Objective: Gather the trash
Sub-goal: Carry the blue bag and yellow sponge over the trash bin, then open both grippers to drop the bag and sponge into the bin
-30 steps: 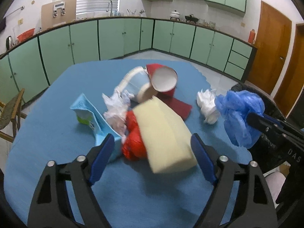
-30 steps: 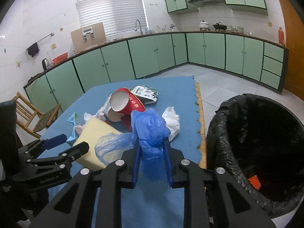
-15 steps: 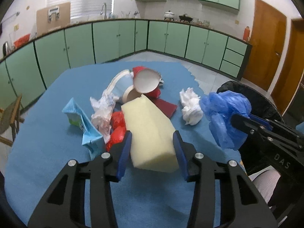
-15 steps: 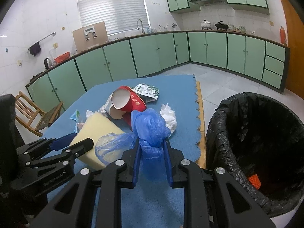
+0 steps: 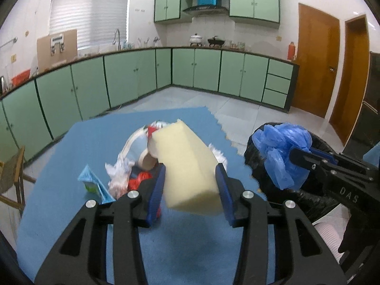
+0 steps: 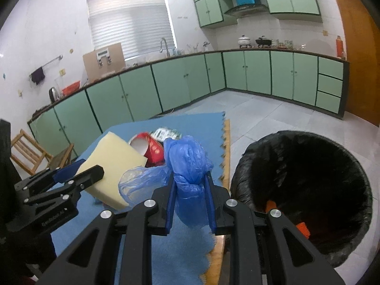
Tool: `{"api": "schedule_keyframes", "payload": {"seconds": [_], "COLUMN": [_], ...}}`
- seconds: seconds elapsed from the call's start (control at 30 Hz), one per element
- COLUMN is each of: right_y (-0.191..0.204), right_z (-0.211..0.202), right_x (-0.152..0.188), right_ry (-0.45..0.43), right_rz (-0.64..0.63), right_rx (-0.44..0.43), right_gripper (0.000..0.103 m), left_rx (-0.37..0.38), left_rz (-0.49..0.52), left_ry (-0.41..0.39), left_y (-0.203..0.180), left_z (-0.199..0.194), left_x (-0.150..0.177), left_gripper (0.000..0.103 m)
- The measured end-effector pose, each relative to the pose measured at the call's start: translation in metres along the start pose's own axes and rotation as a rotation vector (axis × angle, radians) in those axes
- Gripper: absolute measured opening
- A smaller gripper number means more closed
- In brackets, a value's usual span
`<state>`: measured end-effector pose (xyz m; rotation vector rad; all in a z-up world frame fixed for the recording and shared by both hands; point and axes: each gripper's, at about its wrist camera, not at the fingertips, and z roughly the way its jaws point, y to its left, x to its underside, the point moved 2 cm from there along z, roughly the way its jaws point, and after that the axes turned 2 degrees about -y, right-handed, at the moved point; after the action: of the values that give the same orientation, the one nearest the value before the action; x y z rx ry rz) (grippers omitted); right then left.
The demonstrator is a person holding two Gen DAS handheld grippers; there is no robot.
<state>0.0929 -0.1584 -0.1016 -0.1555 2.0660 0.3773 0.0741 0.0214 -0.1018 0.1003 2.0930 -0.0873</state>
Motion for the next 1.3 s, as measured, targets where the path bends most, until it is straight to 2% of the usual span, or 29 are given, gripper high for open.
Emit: {"api": "schedule_keyframes", "payload": {"seconds": [0.3,0.7,0.93,1.3], "right_y": [-0.026,-0.086,-0.118,-0.177], "right_z": [-0.038,-0.069,-0.074,-0.057], "right_x": [-0.027,-0.031,-0.03,-0.011], "right_ry": [-0.092,-0.126,-0.126,-0.064], "right_rz": [0.023,0.08,0.101,0.168], "right_rx": [0.068,0.2,0.263,0.337], "right_gripper": [0.023,0.023,0.023,0.023], "left_rx": [0.077,0.194,0.247,0.297], "left_rz": [0.037,0.066,0.09,0.155], "left_ry": [-0.059,-0.082,-0.073,-0.014], "left_y": [-0.038,-0.101,-0.137,-0.197], "left_z": [-0.011,0.012,0.036,0.09], "left_x": [-0.024,-0.044,-0.044,-0.04], "left_gripper": [0.041,0.041,0.041,0.041]}}
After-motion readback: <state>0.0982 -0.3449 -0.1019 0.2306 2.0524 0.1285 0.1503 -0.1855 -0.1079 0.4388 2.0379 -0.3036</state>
